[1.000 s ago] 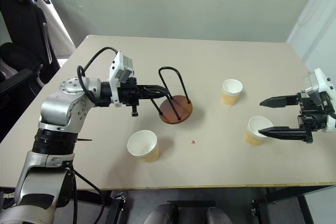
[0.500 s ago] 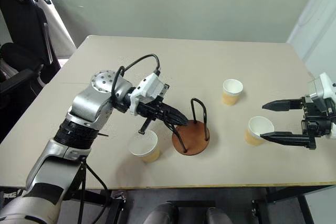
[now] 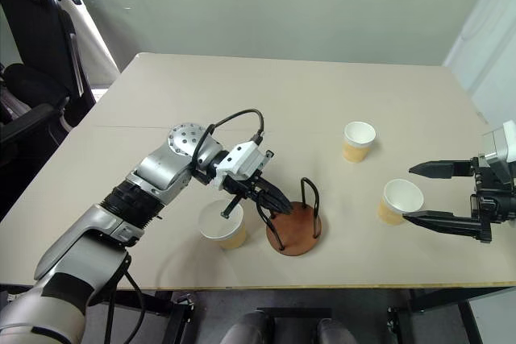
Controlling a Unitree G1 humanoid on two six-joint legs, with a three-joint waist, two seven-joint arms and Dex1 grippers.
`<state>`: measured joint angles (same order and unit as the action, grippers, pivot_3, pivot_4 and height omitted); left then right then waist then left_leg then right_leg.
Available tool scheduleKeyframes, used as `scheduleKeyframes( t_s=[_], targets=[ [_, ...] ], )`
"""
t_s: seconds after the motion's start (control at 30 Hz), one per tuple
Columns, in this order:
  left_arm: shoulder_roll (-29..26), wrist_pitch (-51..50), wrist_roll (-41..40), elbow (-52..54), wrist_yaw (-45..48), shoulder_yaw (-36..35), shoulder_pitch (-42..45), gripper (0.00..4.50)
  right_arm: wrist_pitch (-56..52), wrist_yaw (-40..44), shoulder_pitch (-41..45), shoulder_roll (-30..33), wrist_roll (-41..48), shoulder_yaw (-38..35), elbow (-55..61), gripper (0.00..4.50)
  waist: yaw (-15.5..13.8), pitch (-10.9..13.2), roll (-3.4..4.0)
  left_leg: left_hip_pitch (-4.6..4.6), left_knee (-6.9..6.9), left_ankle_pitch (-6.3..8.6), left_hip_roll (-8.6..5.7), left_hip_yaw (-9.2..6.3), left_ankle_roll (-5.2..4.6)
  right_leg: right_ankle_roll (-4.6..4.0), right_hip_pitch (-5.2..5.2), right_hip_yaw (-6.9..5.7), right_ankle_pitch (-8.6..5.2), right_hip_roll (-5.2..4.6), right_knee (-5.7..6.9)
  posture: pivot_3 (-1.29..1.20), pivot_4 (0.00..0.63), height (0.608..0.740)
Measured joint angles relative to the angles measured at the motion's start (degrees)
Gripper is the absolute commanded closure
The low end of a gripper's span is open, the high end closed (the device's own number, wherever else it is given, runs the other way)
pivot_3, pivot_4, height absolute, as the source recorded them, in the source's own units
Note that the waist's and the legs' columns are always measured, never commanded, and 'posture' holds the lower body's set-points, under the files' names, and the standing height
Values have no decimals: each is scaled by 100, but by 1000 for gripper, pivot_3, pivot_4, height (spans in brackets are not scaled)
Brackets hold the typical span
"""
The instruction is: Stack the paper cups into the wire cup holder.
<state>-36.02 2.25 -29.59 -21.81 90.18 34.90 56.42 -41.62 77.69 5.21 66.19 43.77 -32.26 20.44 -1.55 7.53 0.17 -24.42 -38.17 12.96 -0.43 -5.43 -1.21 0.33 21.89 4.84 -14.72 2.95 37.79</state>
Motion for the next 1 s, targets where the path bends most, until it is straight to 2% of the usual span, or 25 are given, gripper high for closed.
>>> scheduleKeyframes(
  t_s=[0.23, 0.33, 0.67, 0.87, 1.0],
  targets=[
    [480, 768, 787, -842, 2, 54, 235, 4487, -23, -131, -48, -9, 101, -49, 85, 0, -2, 0, 0, -6, -6, 5, -2, 0, -6, 5, 2, 0, 0, -1, -2, 0, 150, 740],
    [520, 721, 796, -942, 7, 66, 307, 3667, -24, -156, -139, -12, 110, -68, 94, 0, -2, 0, 0, -9, -5, 7, -2, 1, -6, 10, 3, -1, -4, -1, -2, 0, 150, 740],
    [528, 797, 758, -1064, 20, 186, 383, 39, -25, -199, -244, -15, 169, -181, 160, 0, -4, 0, 0, -11, -10, 9, -5, 1, -8, 18, 0, 0, -8, -2, -4, 0, 150, 740],
    [443, 1081, 1341, -1442, 22, 122, 560, 39, -25, -196, -233, -10, 192, -211, 162, 0, 3, 0, 0, -12, -10, 9, -4, 1, -8, 18, 4, 0, -8, -2, -3, 0, 150, 740],
    [276, 1124, 1318, -1450, 24, -115, 671, 39, -7, -224, -114, 58, 155, -2, 106, 0, -1, 0, 0, -15, -11, 11, -4, 1, -10, 18, 3, 0, -8, -2, -5, 0, 150, 740]
  ],
)
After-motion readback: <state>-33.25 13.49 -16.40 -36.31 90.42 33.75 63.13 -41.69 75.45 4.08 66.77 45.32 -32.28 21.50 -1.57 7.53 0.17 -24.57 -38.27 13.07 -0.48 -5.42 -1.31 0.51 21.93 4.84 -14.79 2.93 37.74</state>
